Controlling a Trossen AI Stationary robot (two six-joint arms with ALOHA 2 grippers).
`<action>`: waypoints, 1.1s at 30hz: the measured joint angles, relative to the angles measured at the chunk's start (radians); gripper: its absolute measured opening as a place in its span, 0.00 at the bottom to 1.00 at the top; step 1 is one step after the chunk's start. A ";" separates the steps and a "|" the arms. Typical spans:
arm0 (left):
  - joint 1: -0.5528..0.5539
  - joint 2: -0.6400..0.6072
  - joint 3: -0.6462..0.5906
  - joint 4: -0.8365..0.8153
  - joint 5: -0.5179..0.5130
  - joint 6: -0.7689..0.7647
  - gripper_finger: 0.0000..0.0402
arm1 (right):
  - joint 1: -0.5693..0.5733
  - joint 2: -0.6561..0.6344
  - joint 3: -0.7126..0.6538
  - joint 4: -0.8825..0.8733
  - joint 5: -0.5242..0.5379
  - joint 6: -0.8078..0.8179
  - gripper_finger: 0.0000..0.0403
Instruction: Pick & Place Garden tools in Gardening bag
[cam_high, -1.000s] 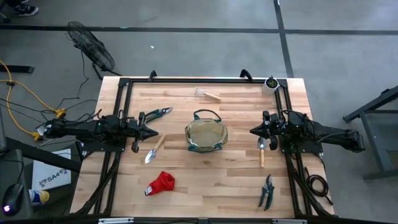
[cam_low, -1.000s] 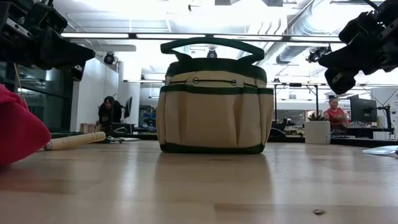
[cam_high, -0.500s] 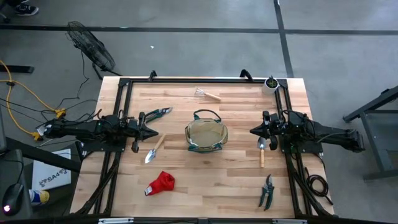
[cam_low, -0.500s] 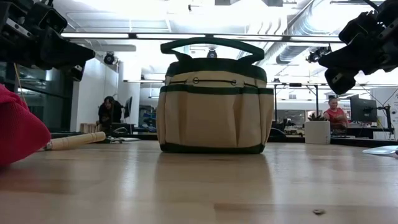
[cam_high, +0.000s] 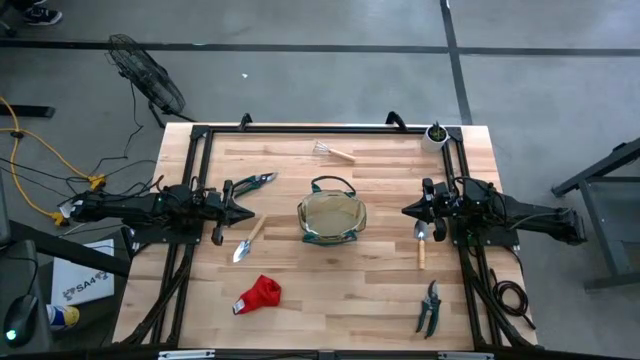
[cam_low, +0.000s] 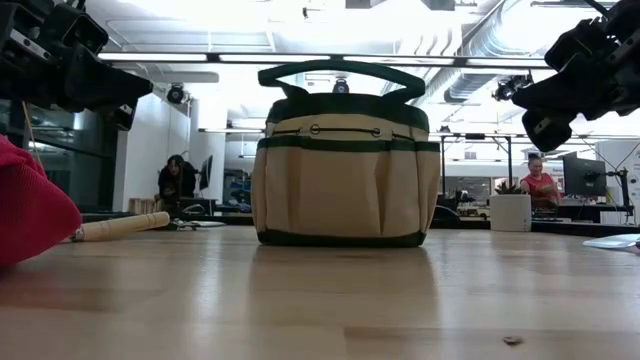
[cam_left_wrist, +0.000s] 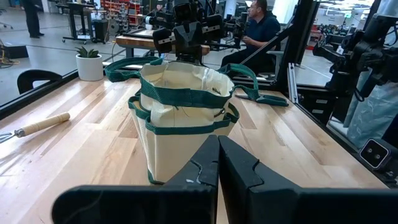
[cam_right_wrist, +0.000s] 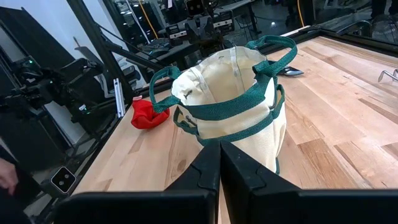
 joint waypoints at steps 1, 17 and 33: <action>0.000 0.000 0.000 0.000 0.000 0.000 0.00 | 0.000 0.000 0.000 0.000 0.000 0.000 0.01; 0.000 0.000 0.000 0.000 0.000 0.000 0.00 | 0.000 0.000 -0.002 0.000 0.229 -0.037 0.01; 0.000 0.000 0.000 0.000 0.000 0.000 0.00 | 0.000 0.000 -0.002 0.004 0.285 0.478 0.01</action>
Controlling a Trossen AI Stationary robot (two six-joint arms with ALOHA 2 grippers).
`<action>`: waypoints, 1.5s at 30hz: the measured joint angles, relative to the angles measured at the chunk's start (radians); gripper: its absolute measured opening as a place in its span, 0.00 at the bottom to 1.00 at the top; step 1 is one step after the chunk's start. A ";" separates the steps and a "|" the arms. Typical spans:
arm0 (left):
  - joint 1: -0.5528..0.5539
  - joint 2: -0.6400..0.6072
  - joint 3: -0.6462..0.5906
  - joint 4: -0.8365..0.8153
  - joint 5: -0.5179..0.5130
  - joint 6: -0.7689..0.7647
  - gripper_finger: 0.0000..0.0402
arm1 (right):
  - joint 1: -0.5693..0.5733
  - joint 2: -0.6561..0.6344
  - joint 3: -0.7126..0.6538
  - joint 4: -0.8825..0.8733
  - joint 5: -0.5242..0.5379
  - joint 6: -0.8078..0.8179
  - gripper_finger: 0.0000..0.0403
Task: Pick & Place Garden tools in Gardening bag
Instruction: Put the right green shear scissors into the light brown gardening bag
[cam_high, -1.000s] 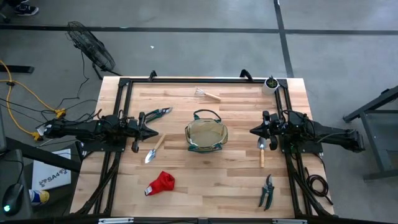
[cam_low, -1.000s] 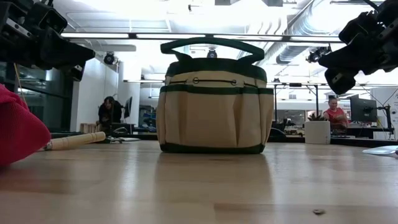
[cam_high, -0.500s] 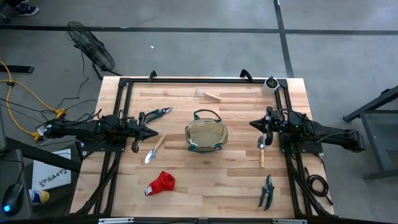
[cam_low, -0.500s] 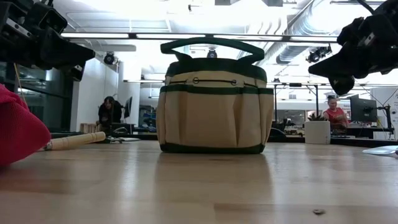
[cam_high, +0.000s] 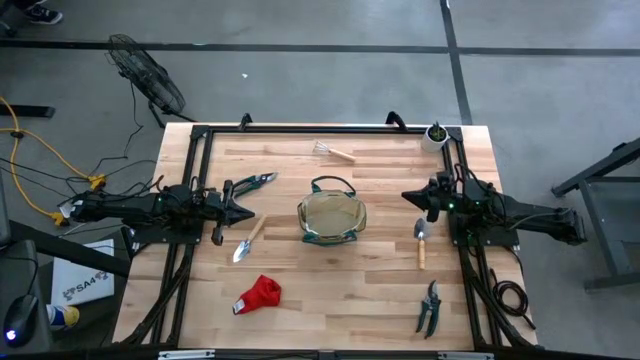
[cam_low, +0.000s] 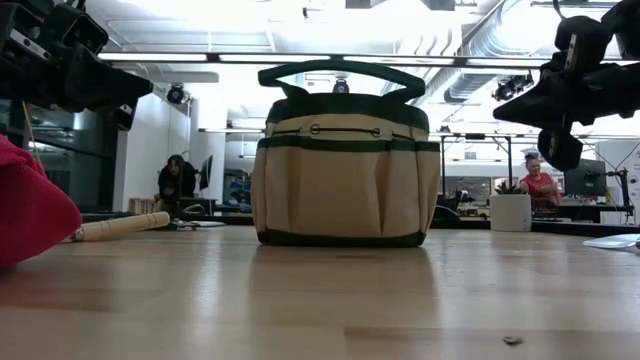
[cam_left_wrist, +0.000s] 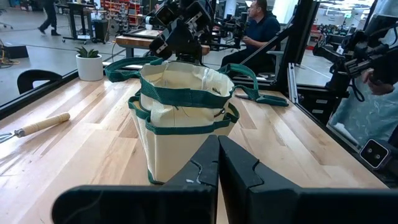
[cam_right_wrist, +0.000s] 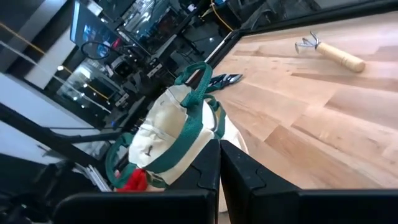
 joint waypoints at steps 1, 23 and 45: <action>0.000 0.000 0.000 0.000 0.000 0.000 0.00 | 0.000 0.000 0.000 0.000 0.000 0.002 0.01; 0.000 0.000 0.000 0.000 0.000 0.000 0.00 | 0.000 0.000 0.001 0.003 -0.113 0.126 0.01; 0.000 0.000 0.000 0.000 0.000 0.000 0.00 | 0.000 0.218 0.141 0.002 -0.064 0.179 0.01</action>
